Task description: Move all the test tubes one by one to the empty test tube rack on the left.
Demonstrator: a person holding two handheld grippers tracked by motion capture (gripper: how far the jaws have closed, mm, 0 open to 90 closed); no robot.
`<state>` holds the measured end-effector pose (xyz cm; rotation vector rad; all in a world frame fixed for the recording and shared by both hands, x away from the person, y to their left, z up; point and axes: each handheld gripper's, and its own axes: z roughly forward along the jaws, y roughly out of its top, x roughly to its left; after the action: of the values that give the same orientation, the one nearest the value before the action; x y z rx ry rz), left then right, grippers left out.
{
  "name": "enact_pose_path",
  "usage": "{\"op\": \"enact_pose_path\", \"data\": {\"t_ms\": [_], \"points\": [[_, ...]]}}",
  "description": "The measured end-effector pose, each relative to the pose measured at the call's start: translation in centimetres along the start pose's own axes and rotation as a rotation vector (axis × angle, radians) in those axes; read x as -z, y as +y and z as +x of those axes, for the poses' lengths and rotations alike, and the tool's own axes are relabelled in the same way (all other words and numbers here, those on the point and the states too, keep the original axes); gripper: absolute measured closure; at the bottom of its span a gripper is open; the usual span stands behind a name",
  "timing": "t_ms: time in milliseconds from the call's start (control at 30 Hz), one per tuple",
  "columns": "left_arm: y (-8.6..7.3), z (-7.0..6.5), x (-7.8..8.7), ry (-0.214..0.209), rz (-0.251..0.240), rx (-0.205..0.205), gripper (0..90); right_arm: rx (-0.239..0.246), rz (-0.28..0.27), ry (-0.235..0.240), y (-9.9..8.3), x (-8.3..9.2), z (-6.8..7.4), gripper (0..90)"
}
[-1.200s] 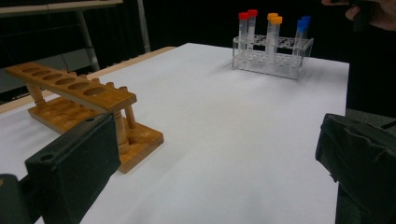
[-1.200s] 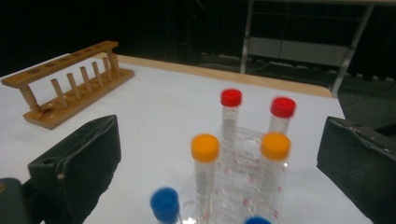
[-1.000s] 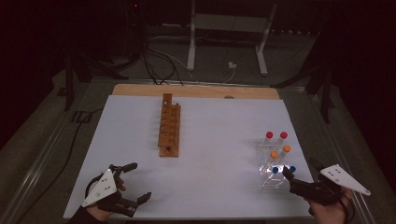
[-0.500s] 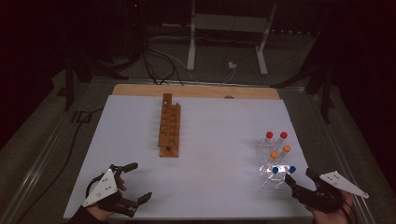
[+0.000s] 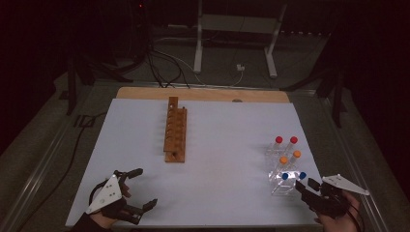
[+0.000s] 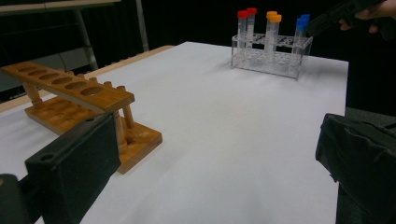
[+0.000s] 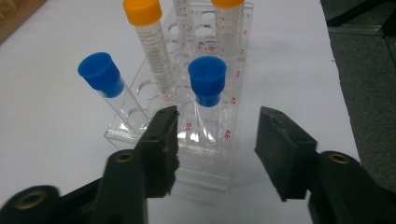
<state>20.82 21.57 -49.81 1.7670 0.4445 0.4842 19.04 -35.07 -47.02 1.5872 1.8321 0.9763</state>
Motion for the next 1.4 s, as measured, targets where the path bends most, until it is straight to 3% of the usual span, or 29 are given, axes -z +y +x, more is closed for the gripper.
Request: {"op": "enact_pose_path", "data": {"t_ms": [467,700,867,1167,1400], "points": [[0.0,0.0,0.0,0.002,-0.001,0.005,0.6,-0.012,0.041,0.004,0.6,-0.8,0.3,73.5],[0.0,0.0,-0.1,0.003,0.003,0.004,0.6,0.005,0.040,-0.014,0.6,-0.9,0.5,76.4],[-0.1,0.0,-0.1,0.004,0.004,0.005,0.6,-0.011,0.033,-0.015,0.6,-0.8,0.4,76.7],[-0.1,0.0,-0.1,0.005,0.007,-0.001,0.6,-0.015,-0.019,-0.015,1.4,0.4,0.4,76.9],[-0.1,0.0,-0.1,0.004,0.008,-0.001,0.6,0.017,-0.046,-0.019,2.1,1.3,0.8,76.8]]}}
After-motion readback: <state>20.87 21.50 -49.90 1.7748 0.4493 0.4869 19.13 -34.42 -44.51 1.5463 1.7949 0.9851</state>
